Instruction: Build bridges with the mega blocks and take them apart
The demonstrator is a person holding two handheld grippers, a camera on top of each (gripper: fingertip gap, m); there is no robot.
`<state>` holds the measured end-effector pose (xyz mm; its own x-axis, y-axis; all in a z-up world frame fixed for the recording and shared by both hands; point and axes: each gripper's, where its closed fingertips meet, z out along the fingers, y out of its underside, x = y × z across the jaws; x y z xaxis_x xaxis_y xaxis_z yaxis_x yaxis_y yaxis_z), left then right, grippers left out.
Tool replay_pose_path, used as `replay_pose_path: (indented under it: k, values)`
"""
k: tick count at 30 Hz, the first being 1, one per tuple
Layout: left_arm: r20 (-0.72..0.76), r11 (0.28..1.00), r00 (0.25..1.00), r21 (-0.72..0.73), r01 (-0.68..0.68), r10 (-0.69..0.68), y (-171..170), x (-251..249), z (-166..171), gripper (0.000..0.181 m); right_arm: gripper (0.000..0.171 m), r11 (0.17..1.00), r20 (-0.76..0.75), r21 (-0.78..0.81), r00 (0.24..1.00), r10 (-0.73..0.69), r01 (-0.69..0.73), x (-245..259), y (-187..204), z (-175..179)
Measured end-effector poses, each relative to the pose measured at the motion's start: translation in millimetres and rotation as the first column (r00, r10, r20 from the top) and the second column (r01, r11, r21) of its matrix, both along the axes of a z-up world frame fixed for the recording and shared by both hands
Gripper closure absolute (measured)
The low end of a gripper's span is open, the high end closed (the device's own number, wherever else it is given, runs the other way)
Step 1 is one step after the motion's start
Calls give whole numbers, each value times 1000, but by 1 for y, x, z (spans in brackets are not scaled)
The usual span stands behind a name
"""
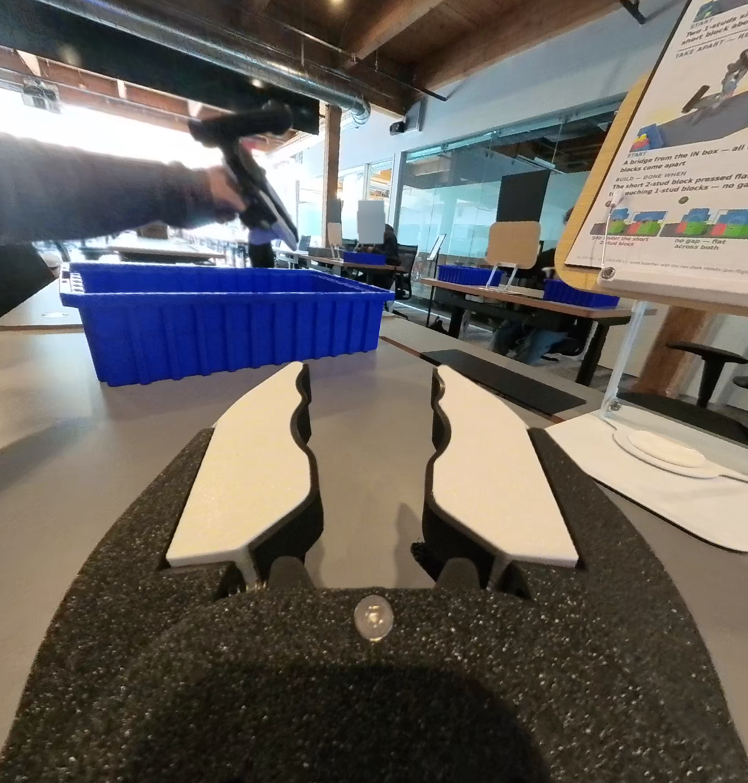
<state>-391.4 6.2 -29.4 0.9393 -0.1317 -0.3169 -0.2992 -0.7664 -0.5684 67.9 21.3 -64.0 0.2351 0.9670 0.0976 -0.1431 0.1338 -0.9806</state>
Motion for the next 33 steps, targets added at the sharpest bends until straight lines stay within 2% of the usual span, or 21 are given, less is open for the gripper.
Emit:
replay_pose_path:
  k: [3,8,12,16,19,23,33]
  values:
    - [79,977,983,121,-177,168,5,-34,-21,148,117,1000,-2,-9,1000,-5,5,0,2,0]
    - [112,944,949,122,-307,294,17,-60,-60,137,116,1000,-5,-27,1000,-4,4,1,3,-1]
    - [67,925,933,123,-360,354,28,-75,-73,134,116,999,-8,-41,1000,-2,2,1,3,0]
    - [-54,909,908,61,-412,415,28,-93,-88,135,116,999,-6,-48,1000,5,-5,1,3,-1]
    - [-125,903,894,39,-428,430,27,-103,-96,141,117,999,-4,-51,1000,11,-11,0,2,-1]
    - [-106,900,897,-24,-434,430,27,-104,-114,135,117,998,-2,-55,1000,18,-19,-1,2,-1]
    - [-86,918,917,-52,-394,389,29,-113,-127,133,117,998,-2,-61,1000,17,-17,0,2,-2]
